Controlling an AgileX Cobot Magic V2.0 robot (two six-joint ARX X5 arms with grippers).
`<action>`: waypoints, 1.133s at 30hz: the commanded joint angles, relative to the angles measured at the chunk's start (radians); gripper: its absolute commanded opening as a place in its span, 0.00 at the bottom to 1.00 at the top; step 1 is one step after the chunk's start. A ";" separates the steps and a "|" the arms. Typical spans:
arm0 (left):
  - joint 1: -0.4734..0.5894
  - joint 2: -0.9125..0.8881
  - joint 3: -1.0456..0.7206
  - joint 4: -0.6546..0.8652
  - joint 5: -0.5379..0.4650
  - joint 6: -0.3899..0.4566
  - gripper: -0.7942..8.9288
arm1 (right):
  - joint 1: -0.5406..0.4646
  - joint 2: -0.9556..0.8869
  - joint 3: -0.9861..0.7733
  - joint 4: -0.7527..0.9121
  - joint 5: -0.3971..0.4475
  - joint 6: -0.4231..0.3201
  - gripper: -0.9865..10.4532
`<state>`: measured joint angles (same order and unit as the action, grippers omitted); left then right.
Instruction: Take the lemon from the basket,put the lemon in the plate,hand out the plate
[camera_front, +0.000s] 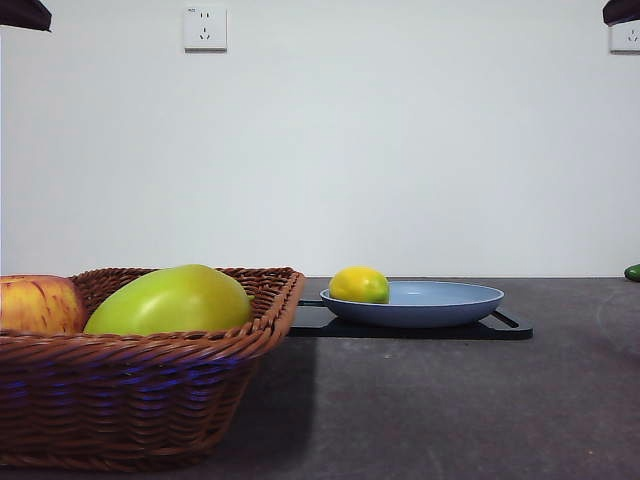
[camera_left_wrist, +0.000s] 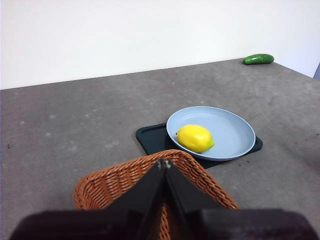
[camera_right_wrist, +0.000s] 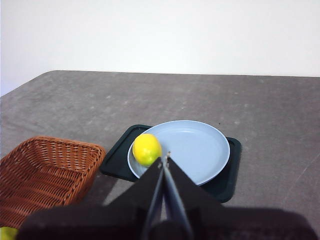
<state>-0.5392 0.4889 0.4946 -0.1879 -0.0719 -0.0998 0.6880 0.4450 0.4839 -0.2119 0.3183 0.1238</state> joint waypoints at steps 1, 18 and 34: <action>-0.005 -0.008 0.009 -0.002 0.000 -0.009 0.09 | 0.007 0.003 0.011 0.010 0.003 0.010 0.09; 0.485 -0.412 -0.262 -0.060 -0.029 0.148 0.09 | 0.007 0.003 0.011 0.010 0.003 0.010 0.09; 0.560 -0.422 -0.468 0.008 0.047 0.120 0.09 | 0.007 0.000 0.011 0.010 0.003 0.010 0.09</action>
<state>0.0174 0.0711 0.0357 -0.1921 -0.0265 0.0319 0.6880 0.4438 0.4839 -0.2115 0.3180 0.1238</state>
